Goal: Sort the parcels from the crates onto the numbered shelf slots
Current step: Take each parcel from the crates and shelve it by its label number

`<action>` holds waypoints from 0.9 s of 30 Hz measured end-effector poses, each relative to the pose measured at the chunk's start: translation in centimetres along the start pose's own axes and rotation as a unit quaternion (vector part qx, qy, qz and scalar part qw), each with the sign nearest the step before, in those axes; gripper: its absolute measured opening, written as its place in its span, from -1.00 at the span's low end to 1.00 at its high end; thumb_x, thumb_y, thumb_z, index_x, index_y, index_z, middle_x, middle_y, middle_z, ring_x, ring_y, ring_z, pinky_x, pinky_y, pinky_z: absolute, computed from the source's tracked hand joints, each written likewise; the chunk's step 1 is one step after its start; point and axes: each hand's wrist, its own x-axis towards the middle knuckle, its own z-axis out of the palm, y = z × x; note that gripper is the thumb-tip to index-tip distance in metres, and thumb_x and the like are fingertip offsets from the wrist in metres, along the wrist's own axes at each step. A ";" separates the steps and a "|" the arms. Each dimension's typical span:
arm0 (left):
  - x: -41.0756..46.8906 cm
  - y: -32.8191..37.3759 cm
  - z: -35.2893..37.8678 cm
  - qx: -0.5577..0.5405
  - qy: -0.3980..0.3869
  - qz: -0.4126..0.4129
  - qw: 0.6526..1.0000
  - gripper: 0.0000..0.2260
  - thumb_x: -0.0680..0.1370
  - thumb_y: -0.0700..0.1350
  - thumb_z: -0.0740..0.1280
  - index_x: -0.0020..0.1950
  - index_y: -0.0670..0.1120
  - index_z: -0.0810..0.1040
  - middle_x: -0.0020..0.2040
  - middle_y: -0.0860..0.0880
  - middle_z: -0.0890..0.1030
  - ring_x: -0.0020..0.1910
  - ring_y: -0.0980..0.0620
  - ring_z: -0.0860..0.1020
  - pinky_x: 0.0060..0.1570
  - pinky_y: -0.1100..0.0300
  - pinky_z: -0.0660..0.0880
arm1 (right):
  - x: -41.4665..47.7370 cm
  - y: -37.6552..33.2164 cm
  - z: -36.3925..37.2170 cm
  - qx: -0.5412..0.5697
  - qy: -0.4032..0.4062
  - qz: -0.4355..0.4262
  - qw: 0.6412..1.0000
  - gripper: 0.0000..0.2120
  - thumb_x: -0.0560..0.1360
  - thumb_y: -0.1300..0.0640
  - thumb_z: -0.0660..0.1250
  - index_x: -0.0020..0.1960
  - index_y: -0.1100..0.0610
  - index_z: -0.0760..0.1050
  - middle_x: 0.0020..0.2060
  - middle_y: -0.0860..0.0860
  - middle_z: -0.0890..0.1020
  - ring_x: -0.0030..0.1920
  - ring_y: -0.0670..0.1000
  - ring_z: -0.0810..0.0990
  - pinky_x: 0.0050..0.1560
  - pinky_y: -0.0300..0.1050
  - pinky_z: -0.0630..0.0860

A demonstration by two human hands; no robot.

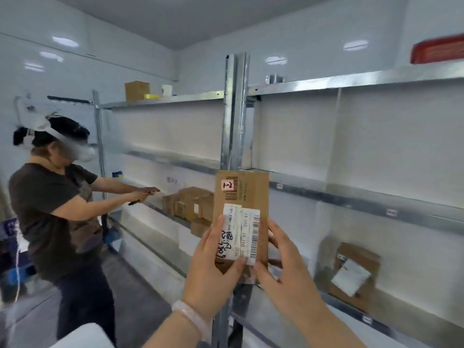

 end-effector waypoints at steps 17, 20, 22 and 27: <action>5.4 7.2 27.1 -0.076 -0.072 0.069 0.992 -0.22 0.51 0.00 0.43 0.50 0.44 0.01 0.34 0.30 0.30 0.34 0.22 0.33 0.28 0.22 0.41 | 0.4 13.2 -22.2 -0.084 0.089 0.068 0.990 -0.24 0.49 0.08 0.40 0.40 -0.50 0.07 0.34 -0.41 0.33 0.29 -0.34 0.37 0.11 -0.38 0.50; 7.1 7.0 29.5 -0.075 -0.084 0.092 0.989 -0.22 0.52 -0.01 0.42 0.51 0.43 -0.01 0.37 0.30 0.28 0.35 0.27 0.28 0.28 0.24 0.39 | 1.6 14.5 -23.6 -0.112 0.096 0.073 0.986 -0.26 0.50 0.05 0.39 0.41 -0.48 0.04 0.37 -0.39 0.31 0.37 -0.30 0.28 0.29 -0.15 0.46; 8.6 6.5 31.0 -0.084 -0.086 0.100 0.988 -0.22 0.52 -0.02 0.42 0.51 0.42 -0.01 0.41 0.21 0.29 0.36 0.20 0.29 0.29 0.18 0.42 | 2.6 15.3 -24.1 -0.134 0.096 0.079 0.983 -0.27 0.50 0.01 0.38 0.43 -0.45 0.03 0.37 -0.39 0.31 0.39 -0.28 0.27 0.34 -0.04 0.43; 13.1 5.1 34.3 -0.130 -0.082 0.109 0.982 -0.22 0.52 -0.04 0.43 0.49 0.45 0.02 0.43 0.15 0.30 0.35 0.22 0.33 0.24 0.24 0.46 | 5.6 17.7 -24.9 -0.199 0.097 0.082 0.972 -0.27 0.49 -0.08 0.33 0.45 -0.45 -0.04 0.37 -0.47 0.23 0.39 -0.34 0.21 0.36 -0.15 0.36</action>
